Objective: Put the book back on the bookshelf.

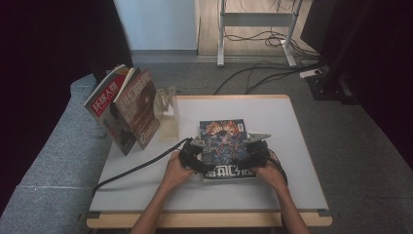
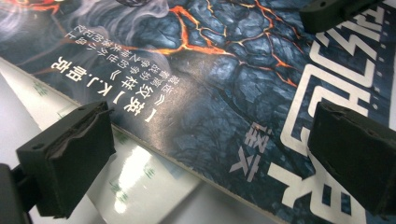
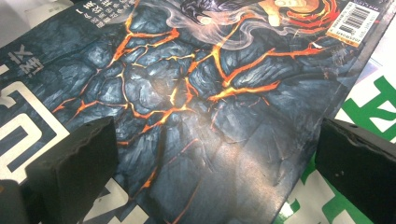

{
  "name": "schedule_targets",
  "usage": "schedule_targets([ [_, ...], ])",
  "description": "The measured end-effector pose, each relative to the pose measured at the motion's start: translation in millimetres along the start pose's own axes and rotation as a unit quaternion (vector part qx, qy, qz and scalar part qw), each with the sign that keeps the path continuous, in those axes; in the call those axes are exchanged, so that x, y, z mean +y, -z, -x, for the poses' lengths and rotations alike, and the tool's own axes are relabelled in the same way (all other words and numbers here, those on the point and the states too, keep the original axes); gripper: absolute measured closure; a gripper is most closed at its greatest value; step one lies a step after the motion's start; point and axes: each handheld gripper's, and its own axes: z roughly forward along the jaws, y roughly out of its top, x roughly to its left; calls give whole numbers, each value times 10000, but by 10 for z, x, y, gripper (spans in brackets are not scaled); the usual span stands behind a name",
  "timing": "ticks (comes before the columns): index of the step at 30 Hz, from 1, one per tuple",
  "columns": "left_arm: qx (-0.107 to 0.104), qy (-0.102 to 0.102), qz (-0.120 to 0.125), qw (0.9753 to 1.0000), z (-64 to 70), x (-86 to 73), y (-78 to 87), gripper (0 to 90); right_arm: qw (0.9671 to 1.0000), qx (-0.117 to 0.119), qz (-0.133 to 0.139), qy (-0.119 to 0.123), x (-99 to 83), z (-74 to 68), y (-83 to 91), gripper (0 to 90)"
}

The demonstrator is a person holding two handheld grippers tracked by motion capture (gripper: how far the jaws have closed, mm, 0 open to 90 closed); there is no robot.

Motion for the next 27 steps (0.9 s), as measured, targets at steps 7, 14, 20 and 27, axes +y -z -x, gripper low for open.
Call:
schedule_targets([
  [7,-138,-16,-65,9999,120,-33,49,0,10000,60,0,-7,-3,4,4,0],
  [14,-156,-34,-137,9998,222,-70,80,0,9997,190,56,-152,14,30,-5,0],
  [20,-233,-46,-167,9996,303,-100,104,0,9996,202,66,-184,61,66,-71,0],
  [27,-376,-206,-104,9990,312,-89,190,26,9995,181,150,-212,61,105,-84,82],
])
